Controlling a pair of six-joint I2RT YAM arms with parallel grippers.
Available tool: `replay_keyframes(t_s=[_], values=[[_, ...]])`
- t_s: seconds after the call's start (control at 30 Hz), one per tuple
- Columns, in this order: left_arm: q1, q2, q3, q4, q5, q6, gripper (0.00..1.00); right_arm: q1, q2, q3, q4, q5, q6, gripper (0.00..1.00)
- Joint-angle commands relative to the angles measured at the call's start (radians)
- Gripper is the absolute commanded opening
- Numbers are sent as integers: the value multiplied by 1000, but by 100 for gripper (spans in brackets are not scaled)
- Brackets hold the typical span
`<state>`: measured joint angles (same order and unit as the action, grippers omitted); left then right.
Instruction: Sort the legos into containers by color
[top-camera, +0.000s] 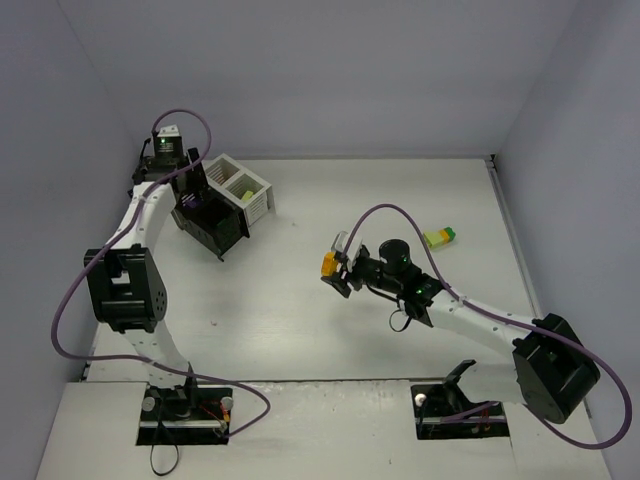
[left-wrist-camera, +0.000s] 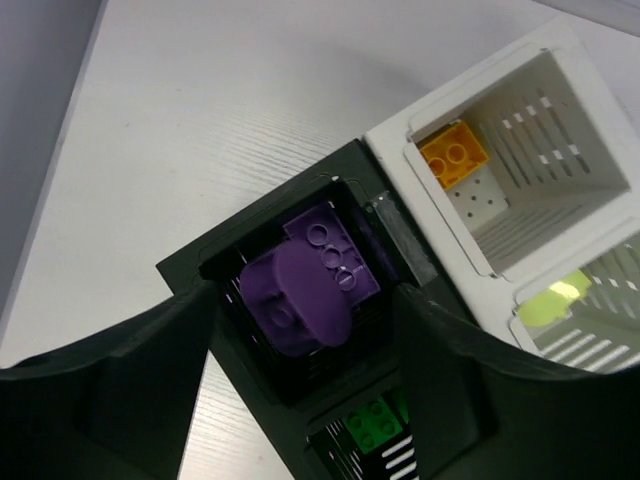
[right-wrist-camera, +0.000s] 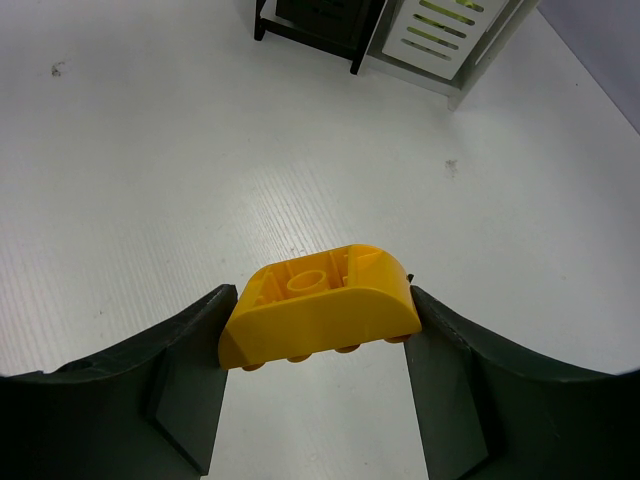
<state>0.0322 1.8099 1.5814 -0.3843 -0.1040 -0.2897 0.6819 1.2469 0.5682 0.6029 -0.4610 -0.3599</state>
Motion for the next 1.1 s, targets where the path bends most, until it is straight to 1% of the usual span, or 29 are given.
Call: replay_keyframes(t_s=[0.0,0.1,0.13,0.17,0.27,0.3,0.33,0.37,0.4,0.5,0.53,0.57,0.6,0.63,0.73,0.9,1.07], values=[[-6,-132,28,19,59,-41,67,-1,-29,15,93,-22,1,5],[-26,-214,-1,-5,147,-86,71,-1,-52,7,104,-30,-2,5],[-64,-262,-30,-5,170,-95,72,1,-56,-1,109,-36,-2,5],[-83,-285,-43,-13,225,-97,72,1,-60,-4,116,-42,-4,5],[-182,-371,-86,-51,303,-94,72,1,-72,-8,127,-62,-4,5],[-240,-392,-98,-60,323,-92,72,1,-73,-8,127,-64,-4,5],[-268,-429,-112,-73,351,-104,72,1,-75,-7,126,-67,-4,6],[-290,-445,-141,-71,433,-115,74,2,-75,-7,126,-71,-5,6],[-326,-470,-158,-65,476,-150,75,2,-78,-7,126,-73,-7,6],[-380,-501,-230,-10,578,-199,77,2,-89,-11,129,-74,-11,6],[-469,-517,-250,4,596,-216,77,2,-98,-13,118,-67,-16,6],[-518,-518,-253,1,590,-213,77,2,-102,-16,117,-67,-17,6],[-519,-515,-253,1,584,-210,77,2,-103,-16,117,-67,-17,6],[-561,-514,-253,1,578,-210,77,2,-106,-16,117,-68,-16,6],[-624,-488,-247,-1,573,-223,77,2,-107,-21,117,-77,-14,6],[-701,-425,-228,-8,547,-215,77,2,-112,-24,120,-82,-14,7],[-735,-388,-221,-21,518,-197,77,2,-116,-27,120,-80,-14,7]])
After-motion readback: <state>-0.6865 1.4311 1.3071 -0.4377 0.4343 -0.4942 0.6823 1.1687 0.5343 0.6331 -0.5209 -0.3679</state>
